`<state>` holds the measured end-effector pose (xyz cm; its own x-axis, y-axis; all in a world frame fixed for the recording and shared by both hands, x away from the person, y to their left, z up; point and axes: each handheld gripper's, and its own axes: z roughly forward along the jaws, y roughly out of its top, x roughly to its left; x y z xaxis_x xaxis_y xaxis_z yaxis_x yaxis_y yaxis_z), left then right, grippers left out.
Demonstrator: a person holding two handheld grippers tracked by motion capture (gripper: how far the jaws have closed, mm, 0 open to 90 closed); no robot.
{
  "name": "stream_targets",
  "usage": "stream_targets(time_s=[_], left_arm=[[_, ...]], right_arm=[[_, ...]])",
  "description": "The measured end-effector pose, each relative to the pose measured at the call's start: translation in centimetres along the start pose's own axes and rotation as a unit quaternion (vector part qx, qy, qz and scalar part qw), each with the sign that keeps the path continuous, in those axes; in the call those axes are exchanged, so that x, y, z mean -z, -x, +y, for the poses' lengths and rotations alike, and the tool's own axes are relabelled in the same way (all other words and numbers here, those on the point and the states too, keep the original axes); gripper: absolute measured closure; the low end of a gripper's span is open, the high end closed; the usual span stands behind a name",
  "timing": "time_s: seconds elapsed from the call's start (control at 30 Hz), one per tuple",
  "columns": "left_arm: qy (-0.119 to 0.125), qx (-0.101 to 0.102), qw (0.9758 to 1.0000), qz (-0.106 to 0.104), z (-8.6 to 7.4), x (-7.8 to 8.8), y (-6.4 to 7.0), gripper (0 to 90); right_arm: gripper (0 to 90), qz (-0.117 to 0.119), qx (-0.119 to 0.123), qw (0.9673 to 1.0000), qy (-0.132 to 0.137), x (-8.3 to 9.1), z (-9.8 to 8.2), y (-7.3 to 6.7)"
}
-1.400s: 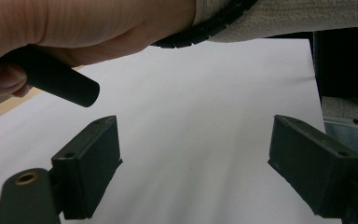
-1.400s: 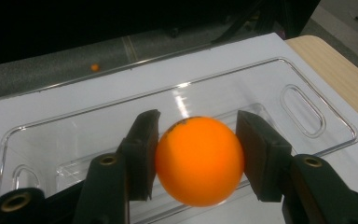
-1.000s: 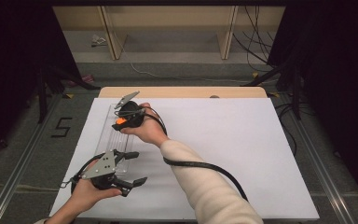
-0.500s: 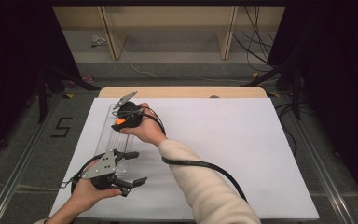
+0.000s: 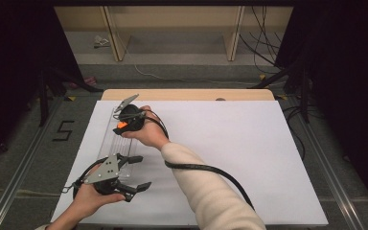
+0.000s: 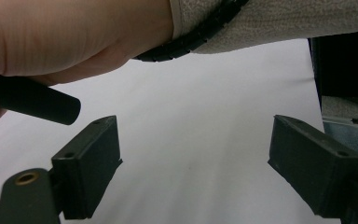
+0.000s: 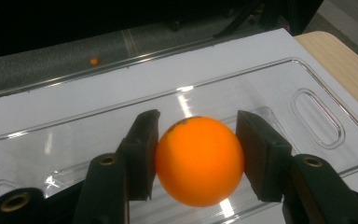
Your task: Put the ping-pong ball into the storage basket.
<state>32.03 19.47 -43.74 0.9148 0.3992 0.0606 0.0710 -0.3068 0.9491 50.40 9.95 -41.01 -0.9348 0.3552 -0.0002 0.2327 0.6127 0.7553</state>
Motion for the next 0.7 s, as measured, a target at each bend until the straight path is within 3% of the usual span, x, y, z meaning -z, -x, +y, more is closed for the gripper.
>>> stream_targets(time_s=[0.7], left_arm=[[0.000, 0.001, 1.0000, -0.001, -0.01, 0.00, -0.01, 16.0]], right_arm=[[51.1, 0.002, 0.000, 1.0000, -0.010, -0.68, 0.03, -0.02]])
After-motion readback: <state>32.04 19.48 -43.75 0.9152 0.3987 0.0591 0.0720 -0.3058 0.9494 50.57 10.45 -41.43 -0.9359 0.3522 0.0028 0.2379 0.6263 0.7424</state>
